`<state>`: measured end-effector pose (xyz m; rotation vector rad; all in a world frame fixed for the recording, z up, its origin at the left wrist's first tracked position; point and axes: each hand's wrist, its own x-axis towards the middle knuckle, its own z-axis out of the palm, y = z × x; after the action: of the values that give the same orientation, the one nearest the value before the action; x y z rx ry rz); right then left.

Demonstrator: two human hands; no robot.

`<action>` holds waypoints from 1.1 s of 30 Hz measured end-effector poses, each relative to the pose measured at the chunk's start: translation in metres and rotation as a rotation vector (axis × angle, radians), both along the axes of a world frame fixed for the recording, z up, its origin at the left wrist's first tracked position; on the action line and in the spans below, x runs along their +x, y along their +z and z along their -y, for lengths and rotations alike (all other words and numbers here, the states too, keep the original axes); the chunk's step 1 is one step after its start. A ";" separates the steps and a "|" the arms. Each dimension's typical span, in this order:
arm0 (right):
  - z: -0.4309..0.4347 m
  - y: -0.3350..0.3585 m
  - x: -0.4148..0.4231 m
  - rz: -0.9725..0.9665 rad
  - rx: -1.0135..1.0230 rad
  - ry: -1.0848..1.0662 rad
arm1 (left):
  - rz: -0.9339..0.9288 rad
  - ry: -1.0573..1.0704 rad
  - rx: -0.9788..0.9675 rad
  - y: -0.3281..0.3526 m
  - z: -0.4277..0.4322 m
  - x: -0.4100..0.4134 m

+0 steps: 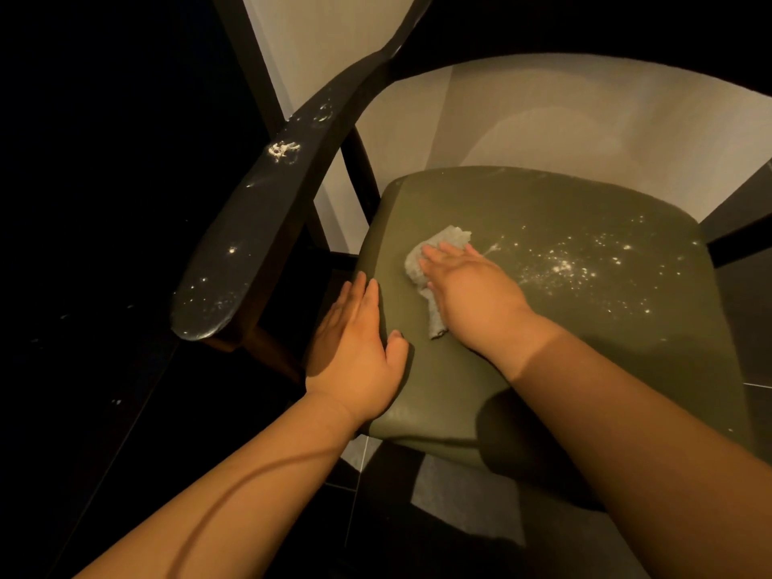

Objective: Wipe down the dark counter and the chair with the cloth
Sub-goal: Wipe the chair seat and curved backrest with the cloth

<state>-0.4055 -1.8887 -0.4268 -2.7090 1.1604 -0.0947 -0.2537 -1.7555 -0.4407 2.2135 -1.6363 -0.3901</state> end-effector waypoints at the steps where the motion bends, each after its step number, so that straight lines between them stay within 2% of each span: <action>1: 0.002 -0.001 -0.006 0.038 -0.017 -0.059 | 0.000 0.005 0.001 0.001 0.000 -0.001; 4: -0.010 -0.001 -0.006 0.177 -0.082 -0.222 | -0.021 0.005 -0.011 0.003 -0.001 -0.002; 10: -0.029 0.000 0.040 0.207 -0.075 0.049 | -0.126 0.075 -0.107 0.004 -0.010 0.001; 14: -0.006 -0.003 0.012 0.148 -0.147 -0.076 | -0.097 0.063 -0.038 0.002 -0.007 0.000; 17: 0.004 -0.002 0.011 0.181 -0.187 -0.205 | -0.068 0.044 -0.006 0.002 -0.004 0.001; 22: -0.004 0.001 0.047 0.206 -0.111 -0.017 | -0.056 0.033 -0.027 0.003 -0.006 0.000; 27: 0.019 0.010 0.030 0.097 -0.147 -0.137 | -0.092 0.034 -0.020 0.003 -0.006 0.001; 30: 0.029 0.014 0.023 0.116 -0.170 -0.237 | -0.095 0.040 -0.019 0.004 -0.006 0.000; 33: 0.011 0.012 0.046 0.212 -0.133 -0.095 | -0.080 0.042 -0.024 0.003 -0.004 0.000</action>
<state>-0.3596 -1.8996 -0.4152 -2.6728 1.2572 -0.4762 -0.2541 -1.7514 -0.4380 2.1820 -1.5424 -0.4390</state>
